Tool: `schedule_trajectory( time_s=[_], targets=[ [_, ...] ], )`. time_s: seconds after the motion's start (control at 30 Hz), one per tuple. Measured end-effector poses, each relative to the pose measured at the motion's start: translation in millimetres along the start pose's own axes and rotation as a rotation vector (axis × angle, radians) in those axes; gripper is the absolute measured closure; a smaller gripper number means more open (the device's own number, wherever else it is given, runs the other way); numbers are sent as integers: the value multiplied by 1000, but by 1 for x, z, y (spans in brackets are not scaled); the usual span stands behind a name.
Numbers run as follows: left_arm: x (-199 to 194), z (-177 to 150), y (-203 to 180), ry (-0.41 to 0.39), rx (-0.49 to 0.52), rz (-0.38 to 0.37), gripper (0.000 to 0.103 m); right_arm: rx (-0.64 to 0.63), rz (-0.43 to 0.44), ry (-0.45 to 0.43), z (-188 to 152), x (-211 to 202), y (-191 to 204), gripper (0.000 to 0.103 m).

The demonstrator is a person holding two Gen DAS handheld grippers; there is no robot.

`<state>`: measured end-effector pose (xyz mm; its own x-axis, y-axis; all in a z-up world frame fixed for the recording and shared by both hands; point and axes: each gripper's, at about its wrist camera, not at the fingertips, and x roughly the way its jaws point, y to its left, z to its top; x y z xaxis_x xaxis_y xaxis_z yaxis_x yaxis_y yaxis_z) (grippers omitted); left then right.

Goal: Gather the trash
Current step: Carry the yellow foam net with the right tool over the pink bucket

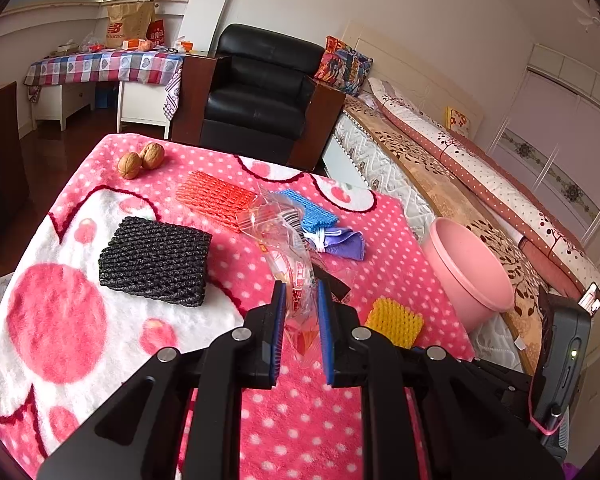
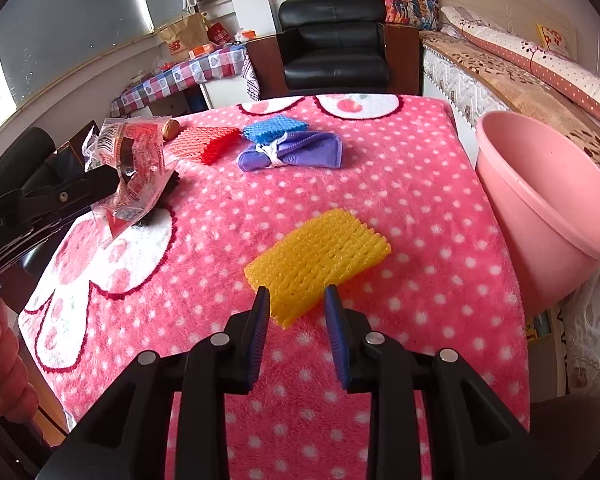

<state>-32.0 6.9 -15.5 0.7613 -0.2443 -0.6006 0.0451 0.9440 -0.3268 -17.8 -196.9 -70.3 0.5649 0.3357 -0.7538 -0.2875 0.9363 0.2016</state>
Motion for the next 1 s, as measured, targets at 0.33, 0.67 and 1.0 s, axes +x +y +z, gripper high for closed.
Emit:
schedule_trajectory(
  time_s=[0.33, 0.67, 1.0],
  targets=[
    [1, -1, -5, -3, 17, -23, 88, 49, 7, -68, 6, -15, -13, 103],
    [6, 3, -16, -9, 38, -35, 88, 72, 27, -44, 10, -17, -22, 72],
    [6, 0, -18, 4, 55, -44, 88, 53, -5, 50, 7, 18, -8, 85]
  ],
)
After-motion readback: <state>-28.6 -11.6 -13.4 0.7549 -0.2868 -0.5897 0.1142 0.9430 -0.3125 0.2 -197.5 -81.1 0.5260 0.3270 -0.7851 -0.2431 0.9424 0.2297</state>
